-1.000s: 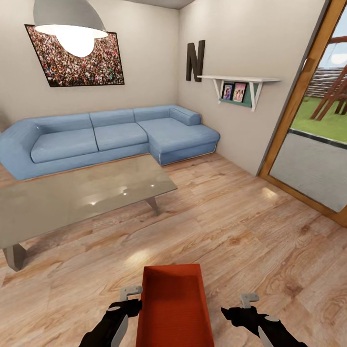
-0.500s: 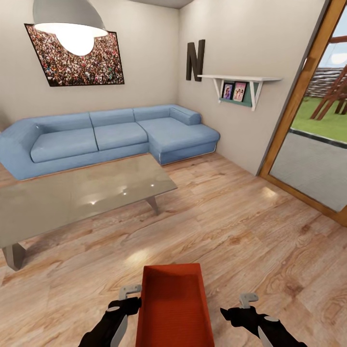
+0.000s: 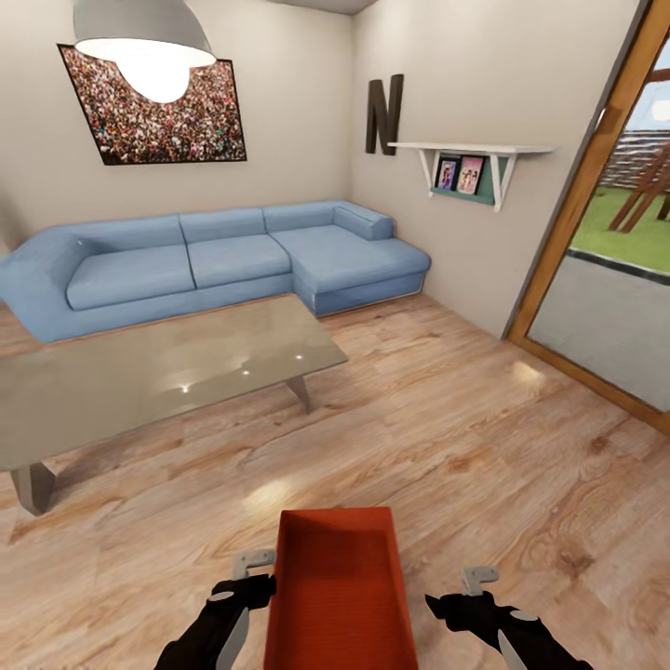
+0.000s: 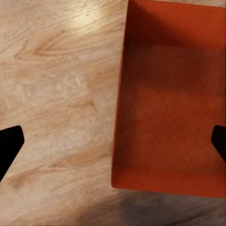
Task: Move the two storage containers from the living room to the garage. In the garage, place one container on the floor and stack the other container on top of it (either order is fine).
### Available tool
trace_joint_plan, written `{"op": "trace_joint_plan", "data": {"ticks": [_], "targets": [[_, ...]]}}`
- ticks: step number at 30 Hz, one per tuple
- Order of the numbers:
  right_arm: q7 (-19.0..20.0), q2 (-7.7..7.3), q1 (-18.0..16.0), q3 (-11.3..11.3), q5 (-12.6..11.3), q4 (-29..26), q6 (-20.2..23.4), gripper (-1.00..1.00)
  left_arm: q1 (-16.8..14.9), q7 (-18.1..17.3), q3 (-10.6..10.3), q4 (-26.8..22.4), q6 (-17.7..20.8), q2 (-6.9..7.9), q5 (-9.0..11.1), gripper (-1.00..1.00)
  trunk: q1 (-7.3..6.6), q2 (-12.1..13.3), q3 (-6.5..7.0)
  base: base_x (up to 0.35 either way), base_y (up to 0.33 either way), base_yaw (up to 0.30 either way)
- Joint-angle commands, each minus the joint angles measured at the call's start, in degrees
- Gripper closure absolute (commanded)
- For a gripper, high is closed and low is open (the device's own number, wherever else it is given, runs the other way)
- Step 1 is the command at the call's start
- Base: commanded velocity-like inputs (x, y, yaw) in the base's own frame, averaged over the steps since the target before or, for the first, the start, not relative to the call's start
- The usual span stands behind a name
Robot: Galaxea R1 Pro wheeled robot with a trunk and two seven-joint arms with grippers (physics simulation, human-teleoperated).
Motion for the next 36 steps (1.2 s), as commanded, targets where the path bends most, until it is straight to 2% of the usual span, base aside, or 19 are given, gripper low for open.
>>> {"op": "trace_joint_plan", "data": {"ticks": [1,10,16,22,28,36], "targets": [[0.2,-0.03,0.0,0.0,-0.2,-0.1,0.4,-1.00,0.0,-0.1,0.3,-0.1,0.4,-0.09,-0.6,-1.00,0.00,0.0,-0.05,0.000,0.000,0.102],[0.2,-0.03,0.0,0.0,-0.2,-0.1,0.4,-1.00,0.0,-0.2,0.3,0.0,0.4,-0.36,-0.5,-1.00,0.00,0.0,-0.05,0.000,0.000,0.019],[0.2,-0.03,0.0,0.0,-0.5,-0.1,0.4,-1.00,0.0,-0.2,0.2,0.0,0.7,-0.45,-0.6,-1.00,1.31,-2.4,-1.13,0.000,0.000,0.000],[0.2,-0.03,0.0,0.0,-0.5,-0.1,0.4,-1.00,0.0,-0.1,0.2,0.0,4.1,-0.44,-0.6,-1.00,2.63,-4.8,-2.20,0.000,0.000,0.000],[0.2,-0.03,0.0,-0.1,-0.6,-0.1,0.3,-1.00,0.0,0.0,0.2,-0.1,4.5,-0.29,-0.7,-1.00,3.95,-7.2,-3.28,0.000,0.000,0.000],[0.2,-0.03,0.0,-0.1,-0.3,-0.1,-0.6,-1.00,0.0,-0.1,0.2,-0.1,4.6,-0.27,-0.6,-1.00,3.95,-7.2,-3.28,0.000,0.000,0.000]]}}
